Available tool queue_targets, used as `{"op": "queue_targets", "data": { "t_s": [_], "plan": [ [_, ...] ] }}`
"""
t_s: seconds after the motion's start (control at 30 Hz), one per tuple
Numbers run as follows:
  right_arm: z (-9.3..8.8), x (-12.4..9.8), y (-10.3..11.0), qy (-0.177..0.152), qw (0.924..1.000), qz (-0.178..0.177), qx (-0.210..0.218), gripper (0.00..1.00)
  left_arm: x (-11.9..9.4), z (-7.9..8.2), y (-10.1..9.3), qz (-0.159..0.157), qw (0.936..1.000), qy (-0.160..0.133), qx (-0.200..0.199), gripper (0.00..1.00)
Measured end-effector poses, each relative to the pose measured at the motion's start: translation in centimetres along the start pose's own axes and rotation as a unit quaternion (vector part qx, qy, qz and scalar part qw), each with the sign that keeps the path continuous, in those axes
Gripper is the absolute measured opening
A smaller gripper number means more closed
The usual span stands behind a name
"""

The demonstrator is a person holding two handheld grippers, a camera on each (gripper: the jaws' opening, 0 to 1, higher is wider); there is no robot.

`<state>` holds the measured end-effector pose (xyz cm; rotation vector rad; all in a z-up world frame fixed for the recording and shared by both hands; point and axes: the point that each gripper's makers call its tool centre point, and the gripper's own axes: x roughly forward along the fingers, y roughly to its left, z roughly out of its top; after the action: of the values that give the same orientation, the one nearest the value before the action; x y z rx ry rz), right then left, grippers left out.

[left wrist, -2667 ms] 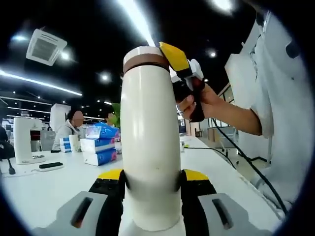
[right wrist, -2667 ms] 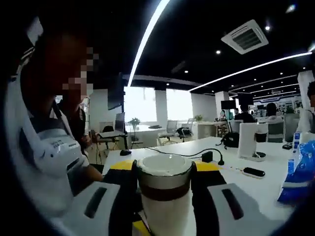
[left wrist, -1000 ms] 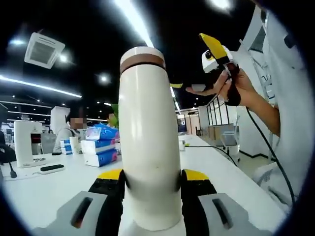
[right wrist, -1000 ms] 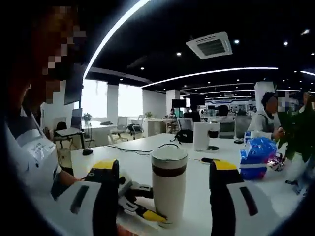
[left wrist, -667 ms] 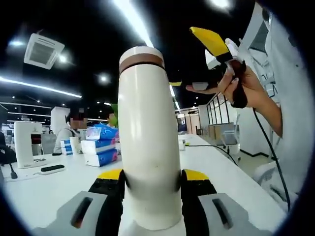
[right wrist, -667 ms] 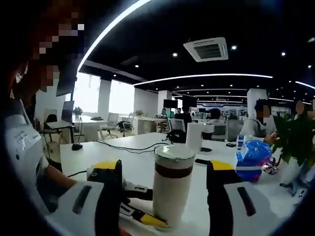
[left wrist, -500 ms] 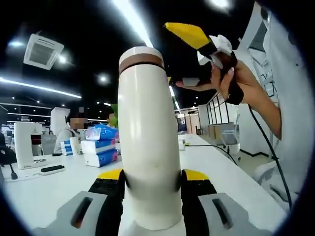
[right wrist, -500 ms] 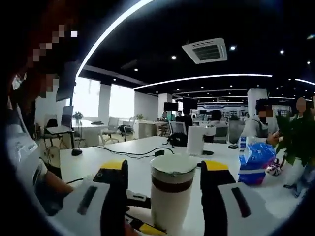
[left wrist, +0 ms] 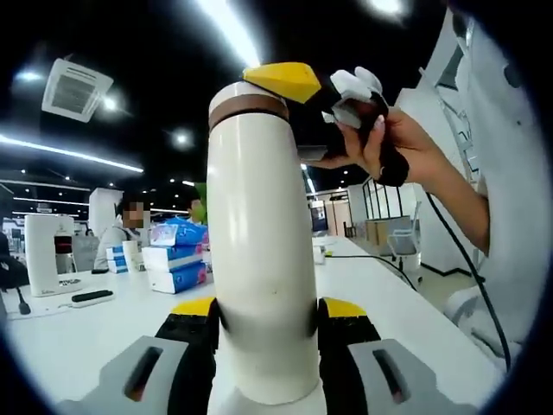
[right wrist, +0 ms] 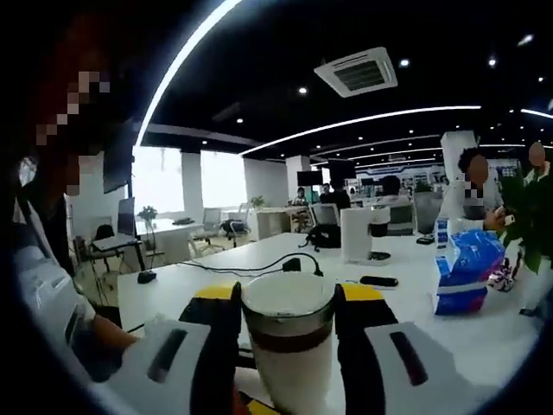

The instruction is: Grasp the water cup twist off the cup lid place the cup lid on the table

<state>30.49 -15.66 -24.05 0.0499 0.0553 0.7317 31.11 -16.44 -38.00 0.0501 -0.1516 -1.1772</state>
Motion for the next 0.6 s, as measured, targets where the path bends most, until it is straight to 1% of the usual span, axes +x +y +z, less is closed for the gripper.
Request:
{"op": "queue_targets", "data": {
  "t_s": [0.1,0.13,0.17,0.27,0.37,0.43,0.53,0.6],
  "plan": [
    [-0.1,0.0,0.4,0.007,0.9989,0.047,-0.001,0.45,0.0,0.0,0.0,0.000,1.0000,0.000,-0.002,0.46],
    [-0.1,0.0,0.3,0.007,0.9985,0.055,0.005,0.45,0.0,0.0,0.0,0.000,1.0000,0.000,-0.003,0.46],
    [-0.1,-0.1,0.5,0.010,0.9972,0.073,0.012,0.45,0.0,0.0,0.0,-0.001,1.0000,0.000,-0.003,0.46],
    [-0.2,-0.3,0.7,0.010,0.9944,0.104,0.017,0.45,0.0,0.0,-0.1,-0.002,1.0000,0.000,-0.002,0.46],
    [-0.3,-0.4,1.0,0.018,0.9913,0.131,0.002,0.45,0.0,0.0,-0.1,-0.005,1.0000,0.001,-0.006,0.45],
    [-0.4,-0.5,1.6,0.023,0.9870,0.158,-0.023,0.45,-0.1,0.0,-0.1,-0.006,0.9999,0.001,-0.010,0.45],
    [-0.4,-0.6,1.8,0.029,0.9816,0.188,-0.018,0.45,-0.1,0.1,-0.2,-0.007,0.9999,0.002,-0.009,0.45],
    [-0.4,-0.8,2.1,0.031,0.9779,0.204,-0.032,0.45,-0.2,0.1,-0.3,-0.009,0.9999,0.002,-0.009,0.45]
  ]
}}
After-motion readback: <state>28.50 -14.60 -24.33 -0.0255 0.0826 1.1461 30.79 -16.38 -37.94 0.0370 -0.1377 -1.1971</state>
